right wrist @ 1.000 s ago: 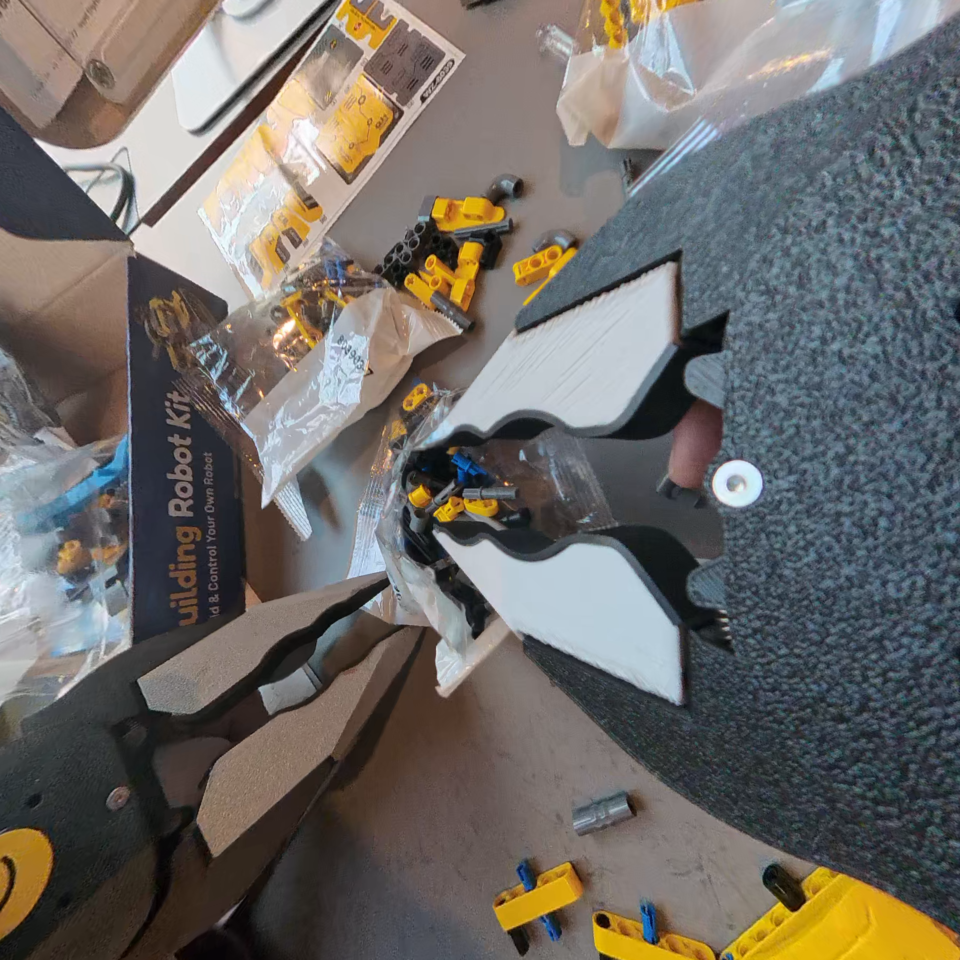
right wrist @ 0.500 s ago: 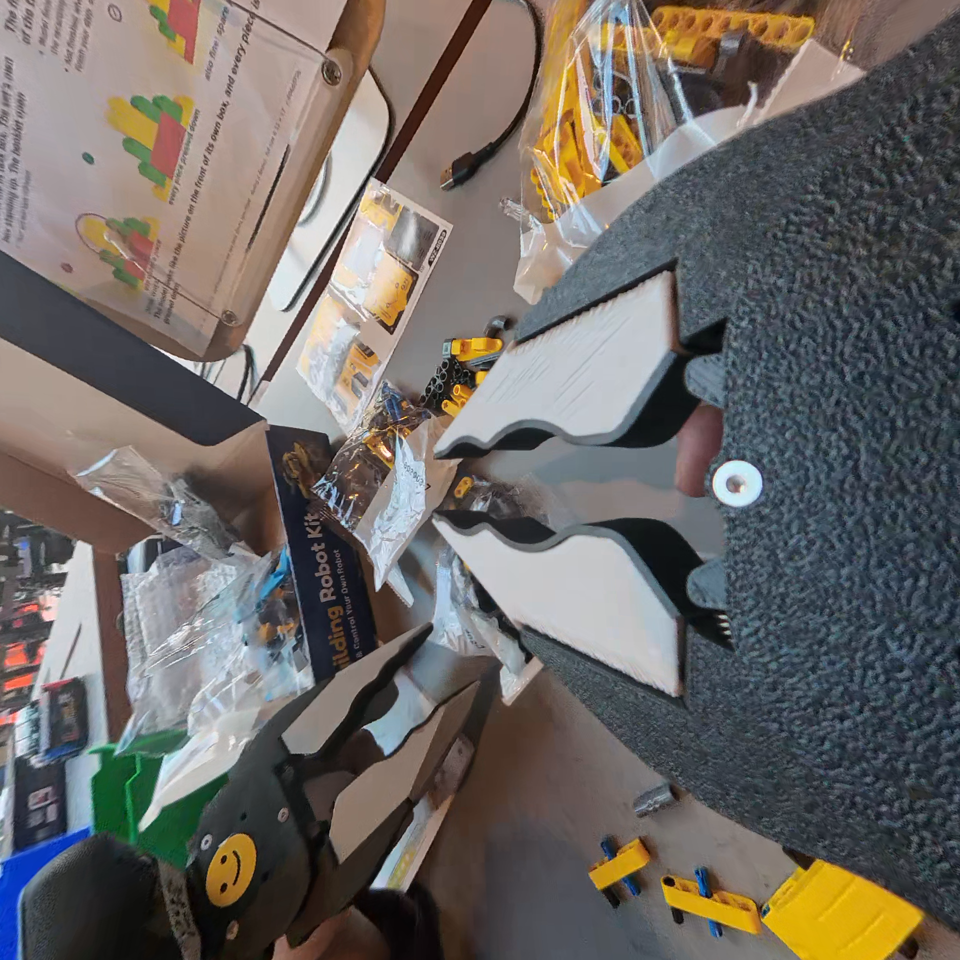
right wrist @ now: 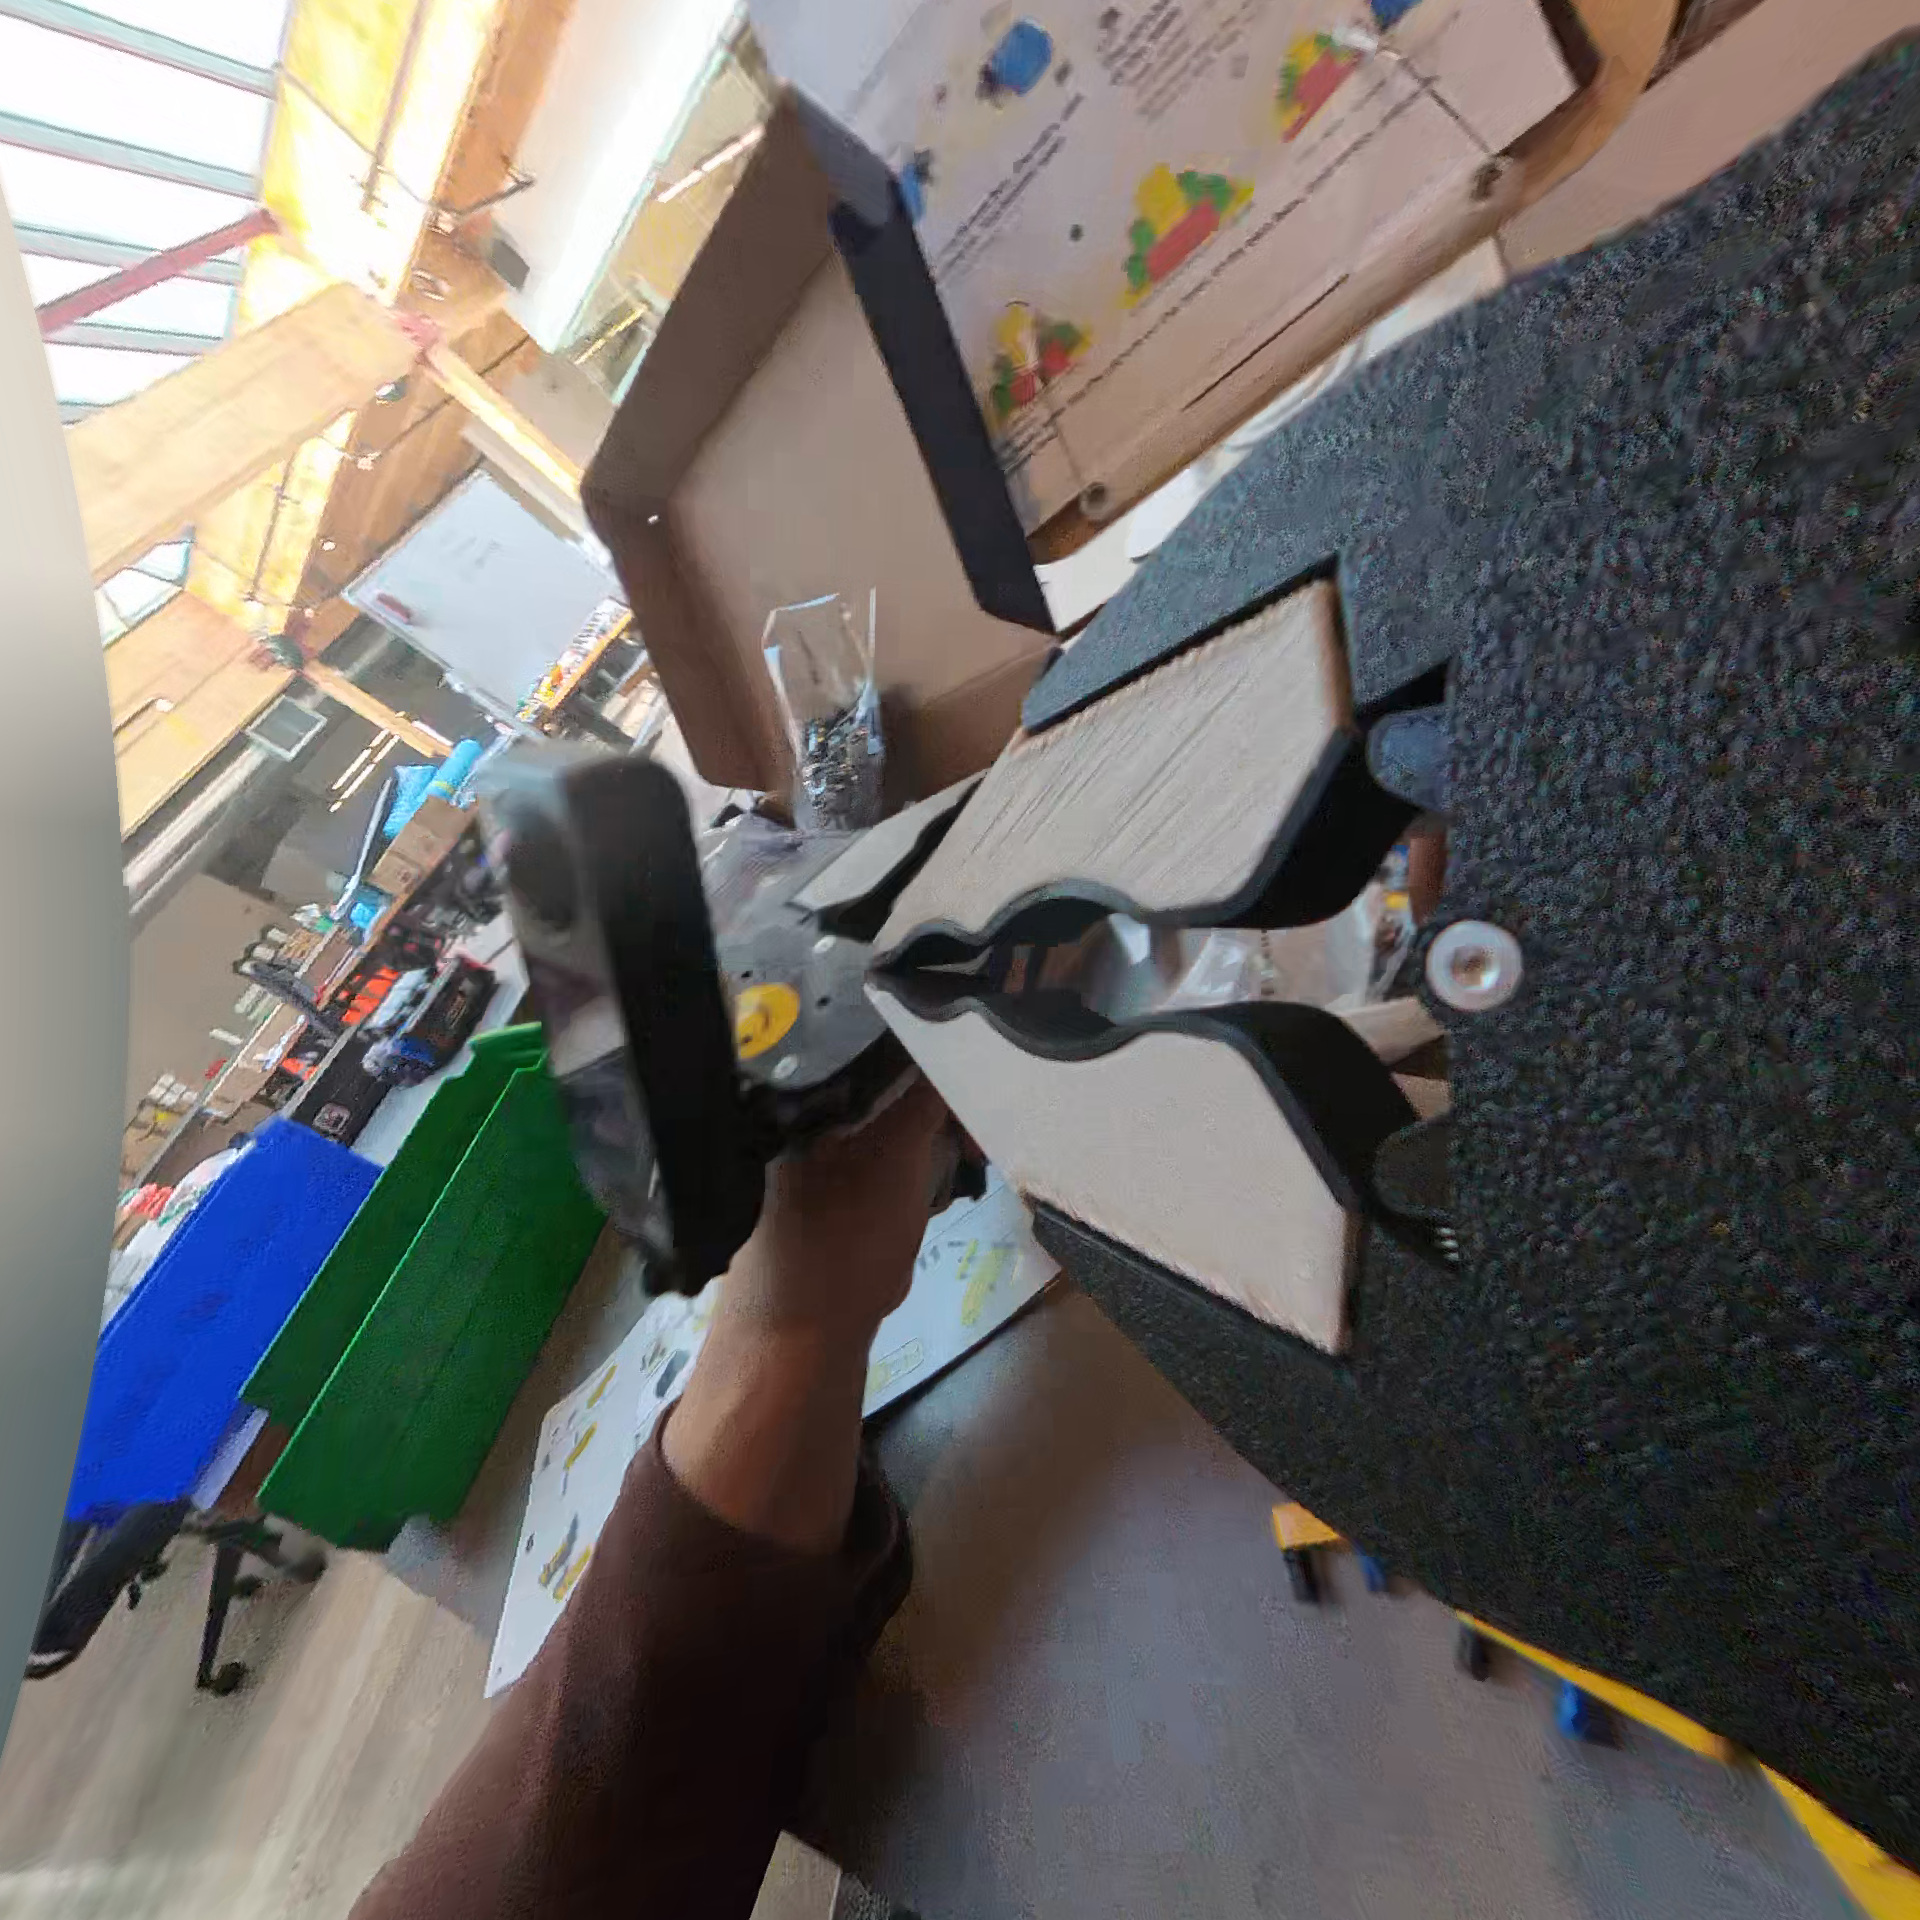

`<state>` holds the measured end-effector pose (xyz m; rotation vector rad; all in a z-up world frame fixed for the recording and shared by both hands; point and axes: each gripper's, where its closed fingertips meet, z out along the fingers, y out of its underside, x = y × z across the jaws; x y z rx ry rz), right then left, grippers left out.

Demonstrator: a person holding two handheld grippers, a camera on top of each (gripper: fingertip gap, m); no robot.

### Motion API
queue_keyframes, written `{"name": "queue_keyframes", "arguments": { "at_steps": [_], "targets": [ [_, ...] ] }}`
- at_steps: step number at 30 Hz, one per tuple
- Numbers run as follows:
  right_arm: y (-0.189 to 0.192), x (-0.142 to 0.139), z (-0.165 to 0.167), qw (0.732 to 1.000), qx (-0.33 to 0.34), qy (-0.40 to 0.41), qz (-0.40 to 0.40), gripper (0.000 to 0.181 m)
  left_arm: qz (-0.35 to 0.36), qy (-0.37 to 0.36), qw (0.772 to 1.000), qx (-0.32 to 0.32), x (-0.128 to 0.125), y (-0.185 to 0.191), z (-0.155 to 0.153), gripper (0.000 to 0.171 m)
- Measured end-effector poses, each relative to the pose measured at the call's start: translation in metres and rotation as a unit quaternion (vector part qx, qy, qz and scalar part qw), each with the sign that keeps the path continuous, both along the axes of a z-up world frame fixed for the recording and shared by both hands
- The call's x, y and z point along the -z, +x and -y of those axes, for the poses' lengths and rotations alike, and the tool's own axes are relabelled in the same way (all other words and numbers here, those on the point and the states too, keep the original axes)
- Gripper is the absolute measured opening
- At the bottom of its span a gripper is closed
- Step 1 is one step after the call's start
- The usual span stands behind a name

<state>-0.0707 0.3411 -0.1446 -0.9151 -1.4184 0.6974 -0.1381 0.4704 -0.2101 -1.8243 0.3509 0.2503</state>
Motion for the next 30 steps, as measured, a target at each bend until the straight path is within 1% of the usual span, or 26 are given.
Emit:
{"name": "queue_keyframes", "arguments": {
  "at_steps": [2, 4, 7, 10, 13, 16, 22, 26, 28, 30],
  "targets": [
    [-0.016, 0.001, 0.028, 0.999, -0.029, 0.014, 0.006, 0.000, 0.002, -0.002, 1.000, -0.011, 0.002, -0.006, -0.001, 0.000],
    [-0.031, 0.008, 0.048, 0.998, -0.049, 0.016, 0.019, 0.000, -0.012, -0.001, 1.000, -0.023, 0.003, -0.012, -0.002, 0.000],
    [-0.047, 0.013, 0.056, 0.998, -0.030, 0.041, 0.031, 0.000, -0.015, 0.000, 0.999, -0.033, 0.004, -0.015, -0.003, 0.000],
    [-0.056, 0.008, 0.065, 0.998, -0.023, 0.054, 0.027, 0.000, -0.032, -0.002, 0.999, -0.043, 0.007, -0.018, -0.005, 0.000],
    [-0.060, 0.006, 0.062, 0.998, 0.005, 0.064, 0.024, 0.000, -0.047, -0.004, 0.998, -0.050, 0.009, -0.019, -0.005, 0.000],
    [-0.061, 0.012, 0.053, 0.995, 0.036, 0.084, 0.041, 0.000, -0.067, -0.003, 0.996, -0.058, 0.009, -0.019, -0.005, 0.000],
    [-0.061, 0.017, 0.047, 0.991, 0.058, 0.107, 0.055, 0.000, -0.101, -0.011, 0.992, -0.077, 0.015, -0.027, -0.006, 0.000],
    [-0.059, 0.020, 0.044, 0.991, 0.065, 0.102, 0.061, 0.000, -0.128, -0.015, 0.988, -0.083, 0.016, -0.030, -0.008, 0.000],
    [-0.058, 0.024, 0.042, 0.991, 0.064, 0.090, 0.078, 0.000, -0.152, -0.013, 0.984, -0.092, 0.016, -0.035, -0.010, 0.000],
    [-0.058, 0.033, 0.037, 0.988, 0.070, 0.075, 0.114, 0.000, -0.200, -0.010, 0.973, -0.114, 0.019, -0.049, -0.013, 0.000]
  ]
}}
